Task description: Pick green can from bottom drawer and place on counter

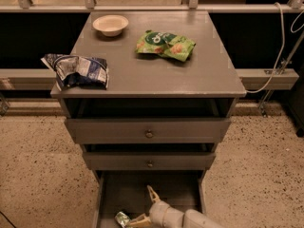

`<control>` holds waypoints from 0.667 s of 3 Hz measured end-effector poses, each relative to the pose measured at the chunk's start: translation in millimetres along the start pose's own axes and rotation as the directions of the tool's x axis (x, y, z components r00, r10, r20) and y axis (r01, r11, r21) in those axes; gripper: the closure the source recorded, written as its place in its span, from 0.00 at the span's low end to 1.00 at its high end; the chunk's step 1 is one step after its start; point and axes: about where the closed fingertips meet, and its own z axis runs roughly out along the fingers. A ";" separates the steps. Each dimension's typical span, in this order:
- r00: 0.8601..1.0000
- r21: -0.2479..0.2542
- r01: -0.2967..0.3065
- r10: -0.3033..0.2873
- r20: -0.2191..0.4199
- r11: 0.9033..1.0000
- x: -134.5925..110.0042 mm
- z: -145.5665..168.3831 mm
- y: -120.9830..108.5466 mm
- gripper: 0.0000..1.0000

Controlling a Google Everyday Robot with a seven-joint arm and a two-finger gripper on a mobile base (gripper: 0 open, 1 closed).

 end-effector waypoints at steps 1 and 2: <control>1.000 0.001 0.010 -0.010 0.005 1.000 -2.8 -1.7 -3.5 0.00; 0.996 0.021 0.054 -0.053 -0.065 0.998 21.8 11.8 3.0 0.00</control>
Offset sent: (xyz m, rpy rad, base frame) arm -0.0038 0.0124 -0.0619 -0.2014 -0.0200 -0.0184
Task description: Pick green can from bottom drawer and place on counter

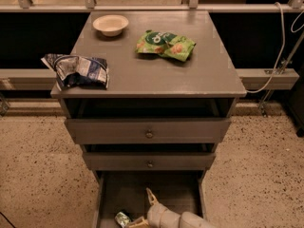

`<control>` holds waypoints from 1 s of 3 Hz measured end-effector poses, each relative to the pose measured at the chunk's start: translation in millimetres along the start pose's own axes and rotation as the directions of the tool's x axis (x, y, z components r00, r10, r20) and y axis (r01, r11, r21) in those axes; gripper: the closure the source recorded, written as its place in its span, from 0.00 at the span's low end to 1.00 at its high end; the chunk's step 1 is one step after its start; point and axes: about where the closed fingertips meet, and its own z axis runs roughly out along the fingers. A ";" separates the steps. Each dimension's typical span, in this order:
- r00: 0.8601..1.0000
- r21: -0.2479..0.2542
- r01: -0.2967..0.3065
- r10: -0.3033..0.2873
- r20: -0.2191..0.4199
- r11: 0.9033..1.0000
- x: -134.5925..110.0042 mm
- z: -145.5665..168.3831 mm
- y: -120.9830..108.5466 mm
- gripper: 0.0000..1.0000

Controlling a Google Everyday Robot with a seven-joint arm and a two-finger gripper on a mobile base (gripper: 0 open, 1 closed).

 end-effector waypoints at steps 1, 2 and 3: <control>0.992 -0.016 0.052 -0.054 -0.115 0.999 43.3 16.9 5.2 0.00; 0.981 -0.074 0.059 -0.072 -0.183 0.996 68.3 30.5 19.2 0.00; 0.972 -0.128 0.038 -0.066 -0.225 0.991 89.1 48.5 45.1 0.00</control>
Offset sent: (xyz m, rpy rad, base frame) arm -0.0215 0.0182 -0.1053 -0.2478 0.1109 0.1380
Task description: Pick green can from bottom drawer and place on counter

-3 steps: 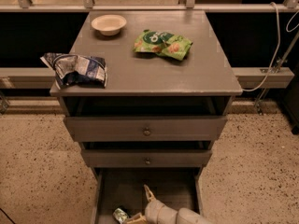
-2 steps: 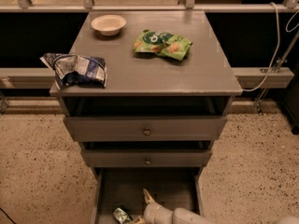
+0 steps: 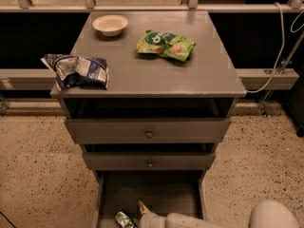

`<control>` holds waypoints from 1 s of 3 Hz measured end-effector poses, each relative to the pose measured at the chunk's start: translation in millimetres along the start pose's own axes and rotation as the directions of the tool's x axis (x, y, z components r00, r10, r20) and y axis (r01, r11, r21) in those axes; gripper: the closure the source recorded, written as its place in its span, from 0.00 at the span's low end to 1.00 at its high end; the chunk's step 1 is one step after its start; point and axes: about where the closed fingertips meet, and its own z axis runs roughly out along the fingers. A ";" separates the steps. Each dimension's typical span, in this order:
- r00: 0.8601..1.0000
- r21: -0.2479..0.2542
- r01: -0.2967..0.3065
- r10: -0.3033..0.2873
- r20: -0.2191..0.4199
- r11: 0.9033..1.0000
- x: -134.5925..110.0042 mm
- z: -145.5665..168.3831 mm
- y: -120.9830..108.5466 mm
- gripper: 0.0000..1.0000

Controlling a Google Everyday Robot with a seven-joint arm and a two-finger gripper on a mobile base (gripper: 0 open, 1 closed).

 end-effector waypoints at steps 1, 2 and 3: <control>0.999 -0.024 -0.036 0.036 0.009 0.999 8.6 17.3 15.5 0.00; 0.998 -0.029 -0.059 0.060 0.026 0.998 11.5 25.7 23.6 0.00; 0.995 -0.022 -0.086 0.086 0.039 0.996 15.4 29.0 25.3 0.19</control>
Offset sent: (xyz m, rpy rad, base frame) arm -0.0198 0.0286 -0.0324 0.0755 0.0604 -0.0219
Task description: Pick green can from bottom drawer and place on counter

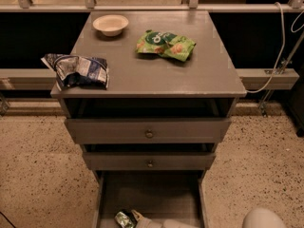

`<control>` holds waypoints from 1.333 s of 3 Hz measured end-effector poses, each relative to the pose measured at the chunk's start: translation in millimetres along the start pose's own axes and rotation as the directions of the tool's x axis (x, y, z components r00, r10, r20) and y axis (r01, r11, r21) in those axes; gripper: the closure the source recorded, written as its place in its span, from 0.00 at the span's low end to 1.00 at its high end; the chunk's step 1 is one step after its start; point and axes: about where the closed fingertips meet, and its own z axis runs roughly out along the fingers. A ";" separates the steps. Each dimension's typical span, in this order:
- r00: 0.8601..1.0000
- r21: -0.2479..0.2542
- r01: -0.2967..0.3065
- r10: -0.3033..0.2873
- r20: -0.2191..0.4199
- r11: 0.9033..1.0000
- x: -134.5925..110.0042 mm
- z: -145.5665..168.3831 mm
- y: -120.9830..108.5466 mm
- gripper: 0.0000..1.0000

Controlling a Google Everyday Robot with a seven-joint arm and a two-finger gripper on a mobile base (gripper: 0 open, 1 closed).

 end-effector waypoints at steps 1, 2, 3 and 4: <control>0.999 0.001 -0.019 0.019 0.026 1.000 0.2 -0.8 -1.9 0.41; 0.998 -0.015 0.010 -0.009 0.070 1.000 -10.0 -6.3 -5.4 0.64; 0.986 -0.026 0.060 -0.055 0.156 0.998 -34.7 -20.5 -18.5 0.88; 0.945 -0.150 0.173 -0.122 0.302 0.973 -107.6 -75.9 -7.6 1.00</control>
Offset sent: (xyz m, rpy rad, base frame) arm 0.0122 -0.0054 0.0306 0.1176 -0.0793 0.0548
